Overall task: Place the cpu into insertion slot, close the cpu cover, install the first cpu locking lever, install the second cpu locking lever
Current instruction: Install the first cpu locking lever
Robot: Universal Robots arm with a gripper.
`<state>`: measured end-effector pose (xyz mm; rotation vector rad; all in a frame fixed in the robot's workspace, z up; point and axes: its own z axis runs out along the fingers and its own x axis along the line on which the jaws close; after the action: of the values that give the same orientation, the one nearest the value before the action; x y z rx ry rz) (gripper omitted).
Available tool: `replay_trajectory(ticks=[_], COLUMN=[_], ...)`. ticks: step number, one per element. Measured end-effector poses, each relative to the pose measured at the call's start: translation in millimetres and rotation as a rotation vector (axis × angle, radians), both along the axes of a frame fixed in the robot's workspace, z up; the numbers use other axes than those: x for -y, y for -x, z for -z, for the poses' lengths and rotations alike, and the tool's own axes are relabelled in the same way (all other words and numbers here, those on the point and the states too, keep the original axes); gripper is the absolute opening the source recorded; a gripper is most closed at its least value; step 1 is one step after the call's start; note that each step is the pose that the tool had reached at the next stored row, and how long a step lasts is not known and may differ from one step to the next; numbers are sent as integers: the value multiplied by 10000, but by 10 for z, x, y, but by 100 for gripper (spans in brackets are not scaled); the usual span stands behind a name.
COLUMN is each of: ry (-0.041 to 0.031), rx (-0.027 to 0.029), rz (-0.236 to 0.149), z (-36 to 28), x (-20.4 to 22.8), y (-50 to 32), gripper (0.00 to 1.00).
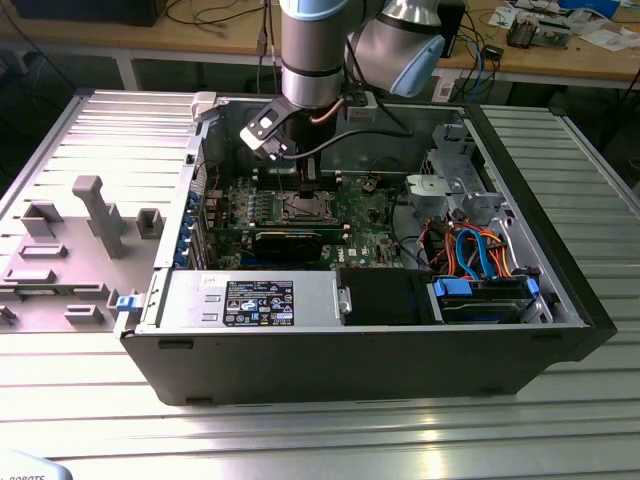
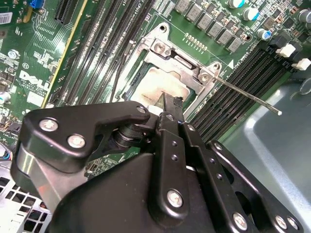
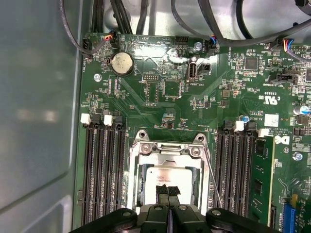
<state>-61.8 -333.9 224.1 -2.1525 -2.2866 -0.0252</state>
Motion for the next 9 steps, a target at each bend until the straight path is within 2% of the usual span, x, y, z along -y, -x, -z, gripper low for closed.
replay_trajectory(ticks=[9], ry=[1], rx=[0], rz=[0], z=[-42], x=[0], y=[0], gripper=[11])
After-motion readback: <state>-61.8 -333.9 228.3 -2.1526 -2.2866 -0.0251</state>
